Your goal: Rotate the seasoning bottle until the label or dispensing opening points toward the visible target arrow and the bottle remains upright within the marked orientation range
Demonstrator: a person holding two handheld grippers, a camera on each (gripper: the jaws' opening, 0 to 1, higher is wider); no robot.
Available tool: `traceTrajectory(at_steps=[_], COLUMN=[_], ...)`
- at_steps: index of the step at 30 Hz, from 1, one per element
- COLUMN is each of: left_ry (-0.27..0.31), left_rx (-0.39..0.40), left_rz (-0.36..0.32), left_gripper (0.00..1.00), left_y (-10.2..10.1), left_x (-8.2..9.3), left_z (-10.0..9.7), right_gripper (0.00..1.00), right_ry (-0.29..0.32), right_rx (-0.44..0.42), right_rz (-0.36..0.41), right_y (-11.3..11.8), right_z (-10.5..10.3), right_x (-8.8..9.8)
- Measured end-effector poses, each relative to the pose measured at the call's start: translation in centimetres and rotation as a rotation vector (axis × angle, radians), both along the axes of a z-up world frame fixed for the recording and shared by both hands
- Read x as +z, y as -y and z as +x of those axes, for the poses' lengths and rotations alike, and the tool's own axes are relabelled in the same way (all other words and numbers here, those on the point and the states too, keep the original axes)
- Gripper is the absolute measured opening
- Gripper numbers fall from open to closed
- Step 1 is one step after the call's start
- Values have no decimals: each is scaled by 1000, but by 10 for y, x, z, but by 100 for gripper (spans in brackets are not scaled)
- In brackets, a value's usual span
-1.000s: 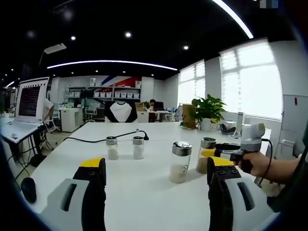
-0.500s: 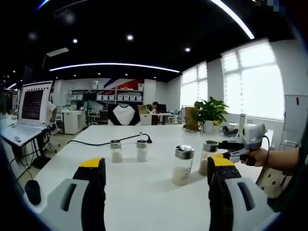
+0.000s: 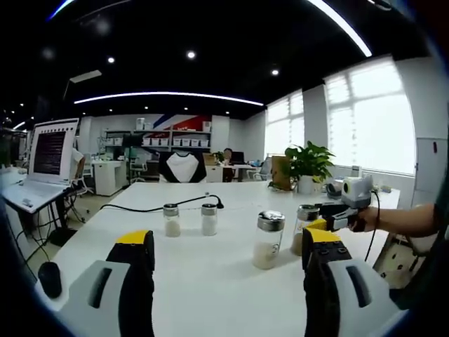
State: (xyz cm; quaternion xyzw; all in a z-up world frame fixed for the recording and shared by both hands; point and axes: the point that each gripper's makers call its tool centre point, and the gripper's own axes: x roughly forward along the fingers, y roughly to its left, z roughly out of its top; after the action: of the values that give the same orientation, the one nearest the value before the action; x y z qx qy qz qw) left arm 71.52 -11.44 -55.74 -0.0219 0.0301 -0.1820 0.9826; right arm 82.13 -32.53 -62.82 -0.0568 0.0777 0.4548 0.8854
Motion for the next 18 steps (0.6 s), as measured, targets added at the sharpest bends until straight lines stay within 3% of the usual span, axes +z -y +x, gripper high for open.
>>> traceTrajectory(at_steps=[3,5,13,18], left_ry=[1,-3,2,2], left_rx=[2,3,18,15], left_rz=[3,1,6,6], left_gripper=[91,91,91,91], left_y=[-1,-2,-10,-9], left_x=[0,-1,-2,-3], left_z=[0,-1,-1,-1], right_gripper=[59,54,44,43], right_ry=[-19,-63,-74,-68], right_rx=[24,49,77,97], right_rz=[4,82,64,55], right_y=[0,-1,-2,-3], right_z=[2,2,0,-1], right_x=[-3,0,-4,-3])
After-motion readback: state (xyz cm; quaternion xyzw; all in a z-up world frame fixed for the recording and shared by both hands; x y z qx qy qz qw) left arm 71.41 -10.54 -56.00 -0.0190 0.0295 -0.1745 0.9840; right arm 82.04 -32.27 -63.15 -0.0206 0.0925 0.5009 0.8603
